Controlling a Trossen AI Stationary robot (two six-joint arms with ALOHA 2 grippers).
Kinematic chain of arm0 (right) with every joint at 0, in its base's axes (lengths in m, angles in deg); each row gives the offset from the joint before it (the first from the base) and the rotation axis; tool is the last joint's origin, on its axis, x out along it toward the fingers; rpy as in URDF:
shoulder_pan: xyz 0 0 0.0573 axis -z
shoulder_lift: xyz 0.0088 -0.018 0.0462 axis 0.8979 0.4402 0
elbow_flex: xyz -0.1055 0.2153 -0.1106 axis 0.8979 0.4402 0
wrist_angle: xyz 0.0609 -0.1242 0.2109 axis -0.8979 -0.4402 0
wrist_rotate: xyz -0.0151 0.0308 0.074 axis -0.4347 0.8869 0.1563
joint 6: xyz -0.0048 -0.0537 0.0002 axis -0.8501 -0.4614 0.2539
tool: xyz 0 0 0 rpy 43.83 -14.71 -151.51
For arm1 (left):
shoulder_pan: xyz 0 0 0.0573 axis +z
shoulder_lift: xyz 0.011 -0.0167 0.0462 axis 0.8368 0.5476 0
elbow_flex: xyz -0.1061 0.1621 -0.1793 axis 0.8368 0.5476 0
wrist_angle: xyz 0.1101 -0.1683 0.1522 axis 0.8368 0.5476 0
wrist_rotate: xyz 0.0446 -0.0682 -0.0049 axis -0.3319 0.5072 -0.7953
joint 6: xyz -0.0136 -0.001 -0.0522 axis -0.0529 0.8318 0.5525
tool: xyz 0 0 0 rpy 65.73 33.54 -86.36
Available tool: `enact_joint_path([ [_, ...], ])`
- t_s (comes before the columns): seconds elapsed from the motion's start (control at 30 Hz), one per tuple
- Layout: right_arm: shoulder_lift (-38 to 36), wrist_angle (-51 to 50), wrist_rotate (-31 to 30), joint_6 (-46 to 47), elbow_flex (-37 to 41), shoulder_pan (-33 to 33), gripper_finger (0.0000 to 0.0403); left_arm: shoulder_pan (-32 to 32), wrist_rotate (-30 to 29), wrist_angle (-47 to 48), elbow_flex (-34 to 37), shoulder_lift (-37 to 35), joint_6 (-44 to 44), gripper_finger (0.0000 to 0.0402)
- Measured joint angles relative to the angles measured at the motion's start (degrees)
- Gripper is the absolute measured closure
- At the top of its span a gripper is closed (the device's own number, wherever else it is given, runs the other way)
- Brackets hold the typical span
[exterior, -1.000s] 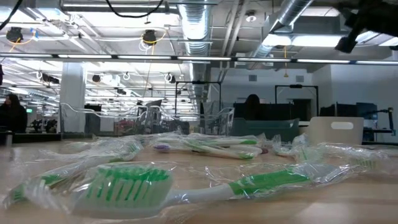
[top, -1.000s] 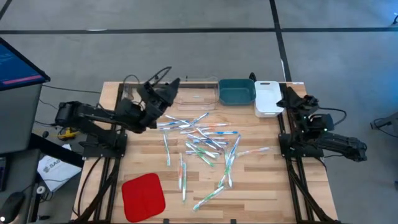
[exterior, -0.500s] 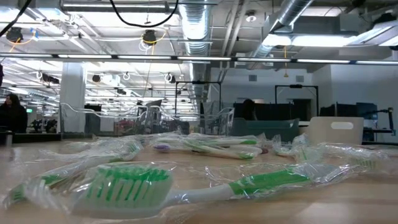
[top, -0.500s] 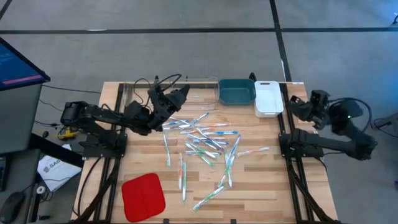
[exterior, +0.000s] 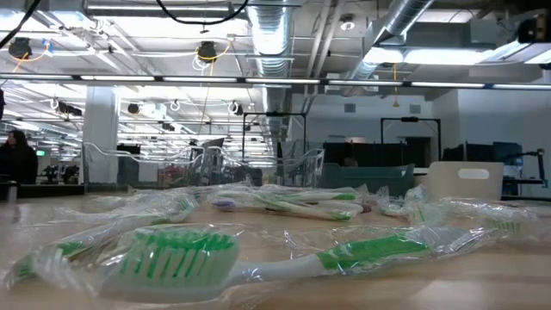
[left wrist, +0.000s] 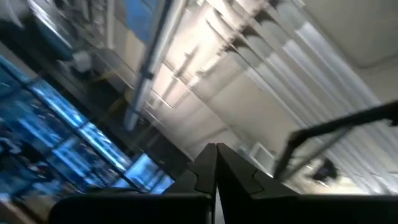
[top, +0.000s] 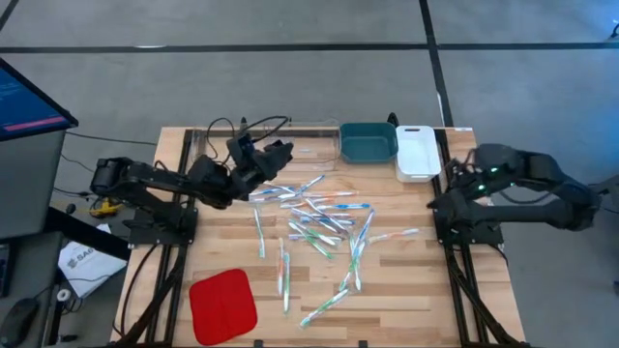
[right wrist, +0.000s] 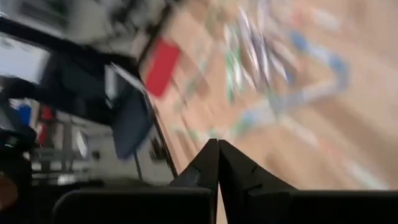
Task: Pick & Place Toothbrushes
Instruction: Put the green toothbrush into the white bin
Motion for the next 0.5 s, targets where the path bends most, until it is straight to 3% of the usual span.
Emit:
enact_joint_path([
  [0.2,1.1,4.1,-1.3,9.7,0.0,-9.3,0.0403,0.0,11.4,1.9,0.0,-2.6,0.2,0.04],
  [0.5,8.5,12.2,-12.0,20.9,-0.1,-28.3,0.0403,0.9,14.1,6.6,-0.1,-6.6,-1.8,0.04],
])
